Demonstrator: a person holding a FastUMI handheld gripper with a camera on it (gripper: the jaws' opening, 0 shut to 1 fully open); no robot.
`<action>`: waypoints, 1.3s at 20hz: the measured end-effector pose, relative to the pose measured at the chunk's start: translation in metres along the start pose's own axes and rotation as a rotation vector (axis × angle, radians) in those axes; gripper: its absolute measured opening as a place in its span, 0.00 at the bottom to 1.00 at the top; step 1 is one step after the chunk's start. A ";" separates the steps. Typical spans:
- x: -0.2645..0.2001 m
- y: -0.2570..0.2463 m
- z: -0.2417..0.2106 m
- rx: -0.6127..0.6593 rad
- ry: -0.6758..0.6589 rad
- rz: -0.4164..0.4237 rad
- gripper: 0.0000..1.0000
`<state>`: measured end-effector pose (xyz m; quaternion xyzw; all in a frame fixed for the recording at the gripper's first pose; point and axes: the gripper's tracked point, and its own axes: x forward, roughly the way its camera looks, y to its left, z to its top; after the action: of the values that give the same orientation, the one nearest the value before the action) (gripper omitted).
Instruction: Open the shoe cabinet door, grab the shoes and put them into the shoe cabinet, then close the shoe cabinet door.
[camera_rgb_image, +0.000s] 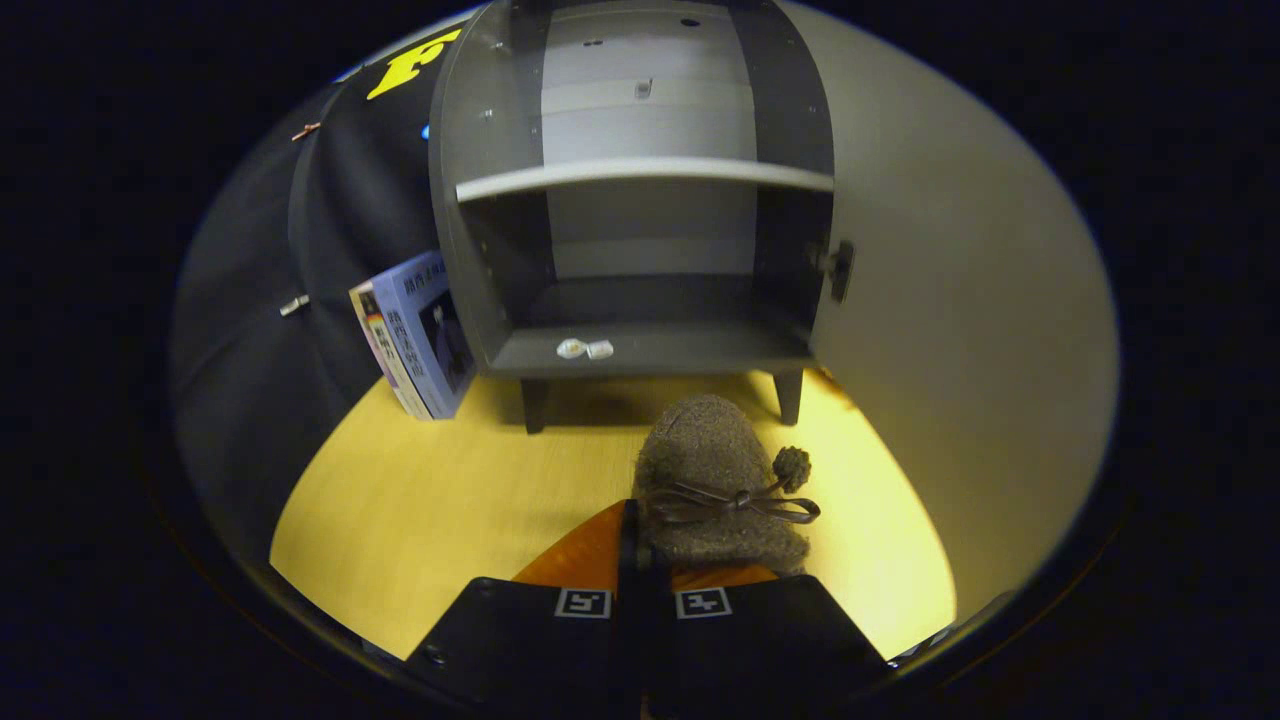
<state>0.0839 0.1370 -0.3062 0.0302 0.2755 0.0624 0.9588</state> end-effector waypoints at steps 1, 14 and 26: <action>-0.012 0.001 0.022 -0.001 -0.017 0.001 0.09; 0.025 0.025 0.259 -0.036 -0.087 0.081 0.09; 0.204 0.020 0.344 -0.073 0.007 -0.011 0.09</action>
<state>0.4364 0.1760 -0.1200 -0.0063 0.2767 0.0673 0.9586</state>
